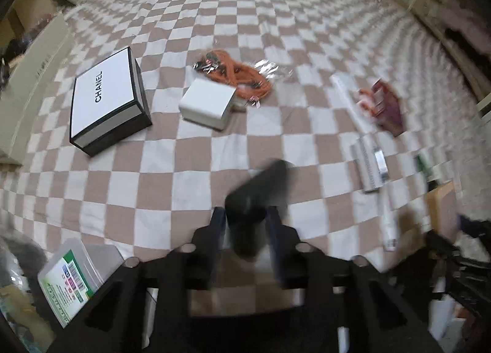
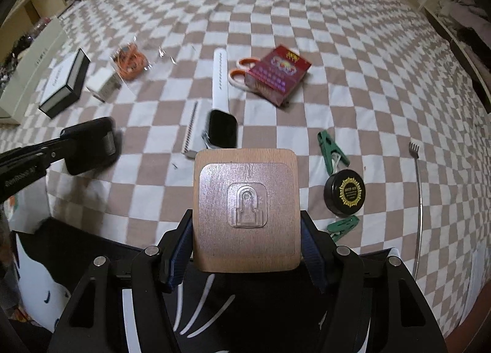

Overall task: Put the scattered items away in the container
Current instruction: 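Lift the earbud case and wooden pad in both tools off the bed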

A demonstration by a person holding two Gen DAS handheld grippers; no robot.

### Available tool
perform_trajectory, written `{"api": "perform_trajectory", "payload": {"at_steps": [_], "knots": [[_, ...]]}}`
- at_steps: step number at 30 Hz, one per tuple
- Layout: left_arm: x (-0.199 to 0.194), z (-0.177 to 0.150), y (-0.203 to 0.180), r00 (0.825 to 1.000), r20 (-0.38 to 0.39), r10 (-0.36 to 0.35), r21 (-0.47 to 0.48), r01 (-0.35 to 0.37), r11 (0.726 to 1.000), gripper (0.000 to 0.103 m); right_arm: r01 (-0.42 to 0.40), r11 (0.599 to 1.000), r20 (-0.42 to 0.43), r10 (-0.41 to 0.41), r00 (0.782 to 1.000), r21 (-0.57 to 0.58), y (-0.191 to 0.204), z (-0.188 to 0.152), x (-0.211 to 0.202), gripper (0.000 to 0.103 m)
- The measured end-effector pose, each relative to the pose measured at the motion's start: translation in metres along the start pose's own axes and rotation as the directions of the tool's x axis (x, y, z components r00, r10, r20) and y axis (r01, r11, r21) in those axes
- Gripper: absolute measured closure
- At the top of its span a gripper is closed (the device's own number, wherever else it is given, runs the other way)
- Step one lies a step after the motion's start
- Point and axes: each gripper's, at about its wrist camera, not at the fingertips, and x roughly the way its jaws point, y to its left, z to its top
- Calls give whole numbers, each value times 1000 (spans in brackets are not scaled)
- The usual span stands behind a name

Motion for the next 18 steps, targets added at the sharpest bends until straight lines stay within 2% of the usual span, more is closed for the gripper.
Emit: {"api": "perform_trajectory", "payload": {"at_steps": [4,6,7,8,9,10,14,18], "knots": [[-21,-20,2,1000,16,-2,10,2,1000,76,-1,1000,15,1,1000,9,38,9,-20,38],[-19,-19,6,1000,-1,-13,-18,13,1000,74,-1,1000,22,1,1000,14,56,13,-30,38],[-17,-18,9,1000,-11,-20,-34,20,999,63,-1,1000,26,1,1000,16,66,16,-35,38],[-21,-14,27,1000,-15,-20,-51,19,999,54,-1,1000,29,1,1000,19,75,18,-40,38],[-21,-8,35,1000,-14,-15,-63,14,998,39,-2,1000,33,1,999,21,85,20,-44,38],[-19,-2,40,1000,-12,-9,-74,8,997,34,-2,1000,37,1,999,23,93,22,-49,38],[-6,5,35,1000,-22,2,-58,-3,998,34,-25,999,40,24,999,35,92,30,-45,38],[13,14,27,999,-36,28,8,-27,1000,34,-45,998,24,44,999,32,92,32,-38,38]]}}
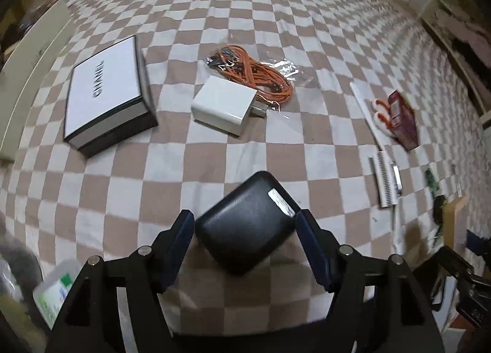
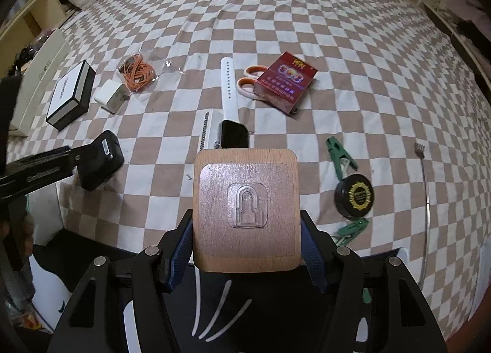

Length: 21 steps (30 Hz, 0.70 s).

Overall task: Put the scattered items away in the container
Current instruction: 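Lift the earbud case and wooden pad in both tools off the bed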

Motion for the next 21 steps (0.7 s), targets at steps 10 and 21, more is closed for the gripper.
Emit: {"api": "perform_trajectory", "payload": {"at_steps": [10,21], "knots": [[27,7,-13,998,-42,-42,97,46,994,26,-35,999,-28,35,999,-10,11,20,25,38],[20,-19,-22,986,-141,-89,198,116,973,26,-28,1000,-24,28,999,-8,16,18,18,38]]}}
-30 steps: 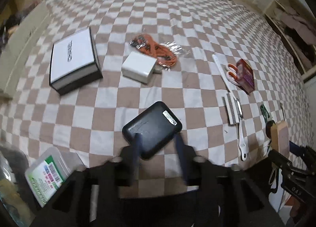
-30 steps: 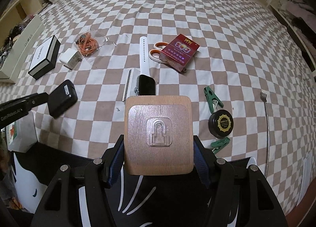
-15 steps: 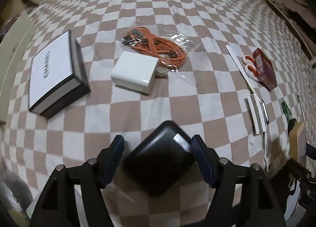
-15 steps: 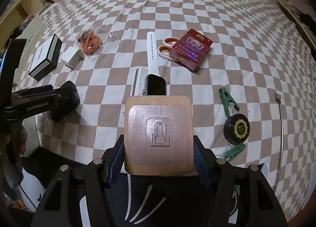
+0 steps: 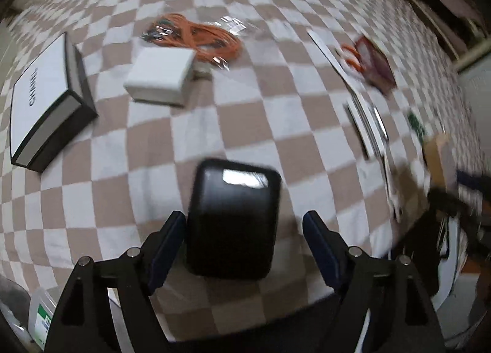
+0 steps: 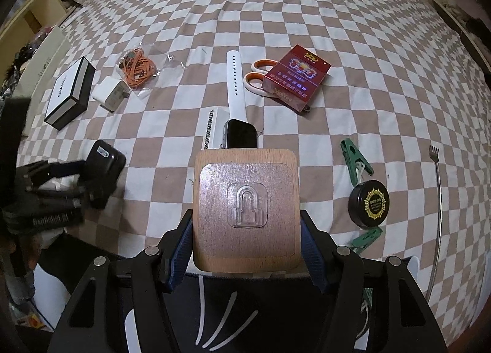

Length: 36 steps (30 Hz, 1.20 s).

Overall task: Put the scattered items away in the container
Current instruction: 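Lift the earbud case and wooden pad in both tools off the bed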

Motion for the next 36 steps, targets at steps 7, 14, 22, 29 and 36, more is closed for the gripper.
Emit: {"api": "perform_trajectory", "payload": {"at_steps": [7,14,22,29,36], "knots": [[10,1,-9,995,3,97,-15,-97,995,31,2,1000,0,-2,1000,-11,5,-1,-1,38],[20,6,-12,988,-3,151,-20,-151,988,32,2,1000,-10,-2,1000,-23,8,1,7,38],[15,3,-7,988,11,157,-52,-156,986,42,16,1000,-20,-16,1000,-22,5,-2,10,38],[8,-6,-4,992,13,123,-81,-121,989,42,18,1000,-7,-18,1000,-20,1,-9,1,38],[-7,-18,-1,993,40,110,-91,-106,990,42,28,1000,14,-28,1000,-9,-2,-16,-12,38]]}}
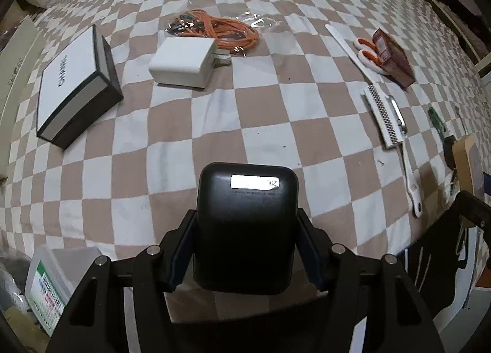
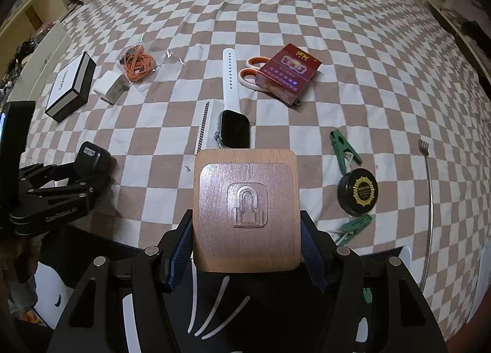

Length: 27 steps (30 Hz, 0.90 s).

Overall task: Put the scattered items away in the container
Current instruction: 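Lift the earbud case and wooden pad in both tools off the bed, then carry the earbud case and wooden pad in both tools toward the clear bin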

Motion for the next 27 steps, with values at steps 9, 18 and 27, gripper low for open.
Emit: {"api": "perform_trajectory", "payload": {"at_steps": [9,18,27], "knots": [[-40,-3,4,995,94,-45,3,45,999,43,-14,1000,103,12,995,18,7,-2,-41,38],[-88,-23,-24,977,206,-60,11,59,998,43,-29,999,194,24,981,27,16,-8,-80,38],[-134,-38,-27,947,313,-72,40,62,997,43,-31,999,283,25,959,16,21,-23,-115,38]]}}
